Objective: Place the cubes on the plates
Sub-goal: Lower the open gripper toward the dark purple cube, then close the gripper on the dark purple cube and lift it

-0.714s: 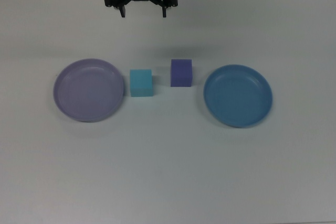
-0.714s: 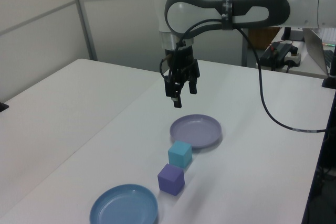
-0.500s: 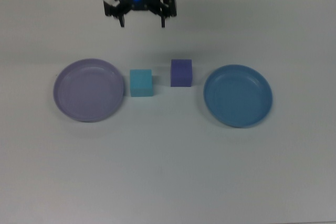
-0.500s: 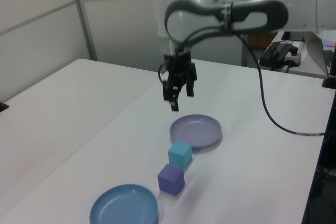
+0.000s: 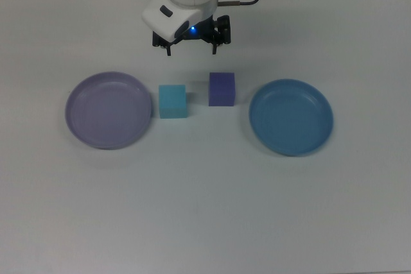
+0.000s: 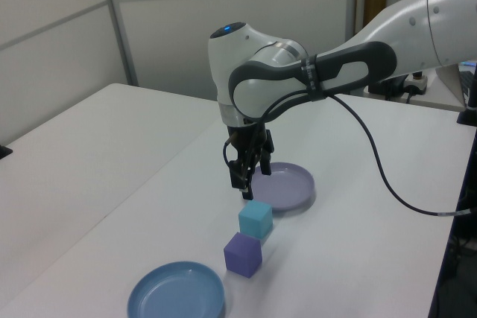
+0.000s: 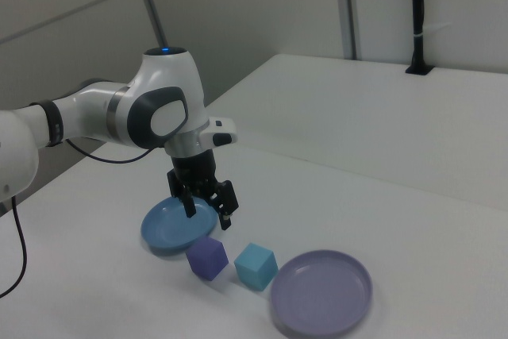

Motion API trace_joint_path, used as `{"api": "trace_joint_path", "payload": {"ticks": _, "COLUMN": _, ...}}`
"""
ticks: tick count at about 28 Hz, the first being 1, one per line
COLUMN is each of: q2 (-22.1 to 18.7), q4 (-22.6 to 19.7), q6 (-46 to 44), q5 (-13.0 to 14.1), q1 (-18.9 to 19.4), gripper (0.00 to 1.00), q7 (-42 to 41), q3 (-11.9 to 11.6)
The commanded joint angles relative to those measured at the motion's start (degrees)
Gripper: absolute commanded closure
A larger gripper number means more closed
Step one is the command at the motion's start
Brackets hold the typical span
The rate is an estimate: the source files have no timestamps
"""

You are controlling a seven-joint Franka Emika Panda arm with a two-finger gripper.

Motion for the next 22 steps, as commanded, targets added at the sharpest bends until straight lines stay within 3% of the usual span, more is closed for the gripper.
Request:
{"api": "trace_joint_path", "payload": {"ticks": 1, "q2": -1.56, "q4": -4.85, "q6": 3.84, "q5": -1.01, "q1": 2.6, "gripper": 0.0, "q7": 1.23, "q3": -0.82}}
{"api": "trace_joint_path", "payload": {"ticks": 8, "q2": -0.34, "q4": -9.07, "q6": 10.43, "q5": -5.06, "q1": 5.59, "gripper": 0.0, "q7": 8.78, "q3": -0.82}}
{"api": "trace_joint_path", "payload": {"ticks": 16, "q2": 3.09, "q4": -8.9, "q6": 14.21, "q5": -5.32, "q1": 7.7, "gripper": 0.0, "q7": 15.99, "q3": -0.82}}
{"api": "trace_joint_path", "payload": {"ticks": 22, "q2": 6.17, "q4": -8.37, "q6": 15.89, "q5": -7.6, "q1": 9.54, "gripper": 0.0, "q7": 20.39, "q3": -0.82}}
